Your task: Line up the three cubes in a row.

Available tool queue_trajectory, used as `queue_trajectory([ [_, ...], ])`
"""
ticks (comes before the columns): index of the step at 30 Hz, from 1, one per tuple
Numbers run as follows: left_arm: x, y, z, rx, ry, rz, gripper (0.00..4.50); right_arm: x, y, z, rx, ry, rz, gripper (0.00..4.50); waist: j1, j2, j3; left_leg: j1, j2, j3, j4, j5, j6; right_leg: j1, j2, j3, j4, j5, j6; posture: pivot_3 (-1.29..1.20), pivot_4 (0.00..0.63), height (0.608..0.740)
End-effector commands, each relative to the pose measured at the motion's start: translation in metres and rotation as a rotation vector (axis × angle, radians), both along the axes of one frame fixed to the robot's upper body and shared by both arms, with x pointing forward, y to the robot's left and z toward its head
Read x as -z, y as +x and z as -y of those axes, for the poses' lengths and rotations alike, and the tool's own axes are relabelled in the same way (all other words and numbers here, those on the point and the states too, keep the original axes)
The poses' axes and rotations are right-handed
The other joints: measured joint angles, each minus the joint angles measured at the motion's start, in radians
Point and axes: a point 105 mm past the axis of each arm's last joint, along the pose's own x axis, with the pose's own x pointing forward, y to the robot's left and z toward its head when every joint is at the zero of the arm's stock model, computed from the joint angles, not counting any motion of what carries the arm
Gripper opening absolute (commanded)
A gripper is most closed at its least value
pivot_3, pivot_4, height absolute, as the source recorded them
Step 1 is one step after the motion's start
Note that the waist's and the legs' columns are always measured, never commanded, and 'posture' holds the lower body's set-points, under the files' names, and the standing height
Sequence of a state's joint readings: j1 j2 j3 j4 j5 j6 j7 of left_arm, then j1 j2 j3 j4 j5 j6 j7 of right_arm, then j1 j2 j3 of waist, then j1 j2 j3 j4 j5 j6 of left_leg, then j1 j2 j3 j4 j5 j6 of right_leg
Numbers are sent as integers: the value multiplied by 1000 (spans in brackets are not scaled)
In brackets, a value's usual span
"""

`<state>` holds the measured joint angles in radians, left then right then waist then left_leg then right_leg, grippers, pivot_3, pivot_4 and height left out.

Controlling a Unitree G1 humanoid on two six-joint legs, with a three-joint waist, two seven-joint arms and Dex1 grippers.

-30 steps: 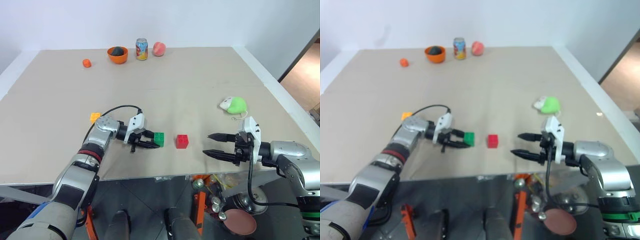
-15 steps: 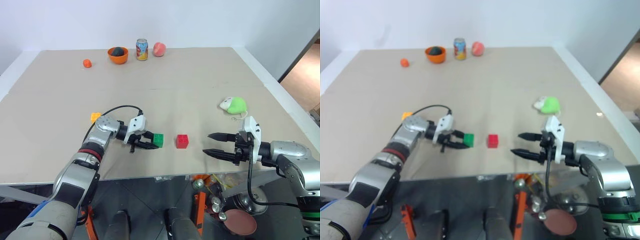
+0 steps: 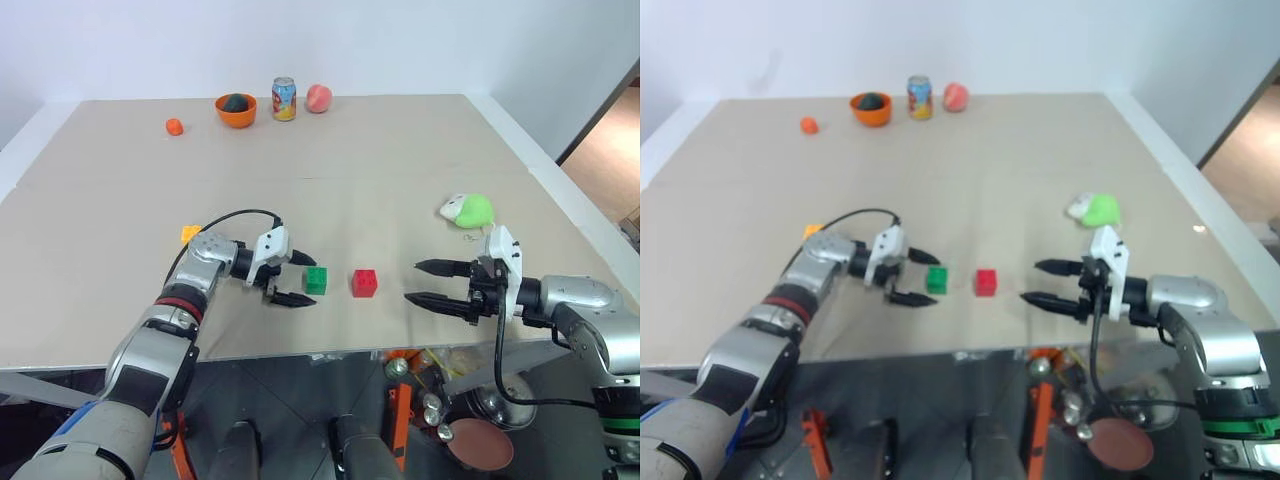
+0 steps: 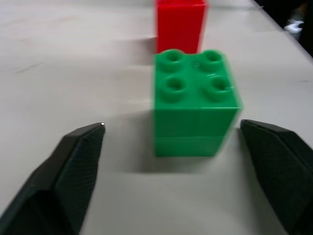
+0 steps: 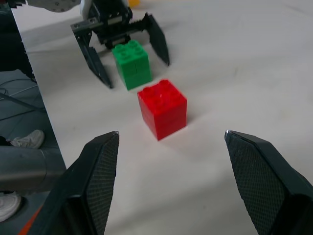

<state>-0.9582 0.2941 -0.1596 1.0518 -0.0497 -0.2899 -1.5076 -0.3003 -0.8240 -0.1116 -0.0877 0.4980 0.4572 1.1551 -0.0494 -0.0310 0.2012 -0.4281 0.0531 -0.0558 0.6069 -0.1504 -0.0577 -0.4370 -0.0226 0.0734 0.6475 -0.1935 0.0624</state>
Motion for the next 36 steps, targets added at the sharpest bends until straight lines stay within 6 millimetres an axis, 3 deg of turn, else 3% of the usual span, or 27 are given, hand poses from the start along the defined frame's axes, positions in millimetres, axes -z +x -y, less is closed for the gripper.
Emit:
queue_trajectory([
  [1, -15, -9, -13, 55, -27, -9, 4474, -9, 5, -2, -24, -9, 35, 3553, -2, 0, 0, 0, 0, 0, 0, 0, 0, 0, 0, 0, 0, 0, 0, 0, 150, 740],
  [8, -34, -29, -49, 33, -21, 28, 4474, -19, 13, -5, -65, -27, 65, 3553, -11, 1, 1, 0, 1, 0, -1, 0, 0, 0, 0, 0, 1, 0, 0, 0, 150, 740],
  [13, -62, -33, -70, -108, -128, 103, 4474, -29, 14, -11, -99, -31, 97, 3553, -11, 1, 1, 0, 1, 0, 0, 0, 0, 0, 0, 0, 1, 0, 0, 0, 150, 740],
  [21, -78, -57, -101, -363, -220, 173, 4474, -43, 18, -23, -125, -32, 174, 3553, -14, 2, 1, 1, 1, 0, -1, 0, 0, -1, 0, 0, 1, -1, -1, 0, 150, 740],
  [26, -66, -58, -139, -762, -285, 158, 4474, -64, 24, -40, -87, 47, 279, 3553, -23, 2, 1, 2, 2, 1, -1, 0, 0, 0, 0, 0, 1, 0, -1, 0, 150, 740],
  [30, -48, -47, -176, -1111, -293, 133, 4474, -82, 26, -60, -91, 121, 340, 3553, -25, 2, 1, 3, 2, 1, -1, 0, 0, 0, 0, 0, 1, 0, -1, 0, 150, 740],
  [36, -33, -25, -213, -1439, -274, 113, 4474, -83, 21, -80, -172, 135, 333, 3553, -18, 1, 0, 3, 1, 1, -1, 0, 0, 1, 0, 0, 1, 0, -2, 0, 150, 740],
])
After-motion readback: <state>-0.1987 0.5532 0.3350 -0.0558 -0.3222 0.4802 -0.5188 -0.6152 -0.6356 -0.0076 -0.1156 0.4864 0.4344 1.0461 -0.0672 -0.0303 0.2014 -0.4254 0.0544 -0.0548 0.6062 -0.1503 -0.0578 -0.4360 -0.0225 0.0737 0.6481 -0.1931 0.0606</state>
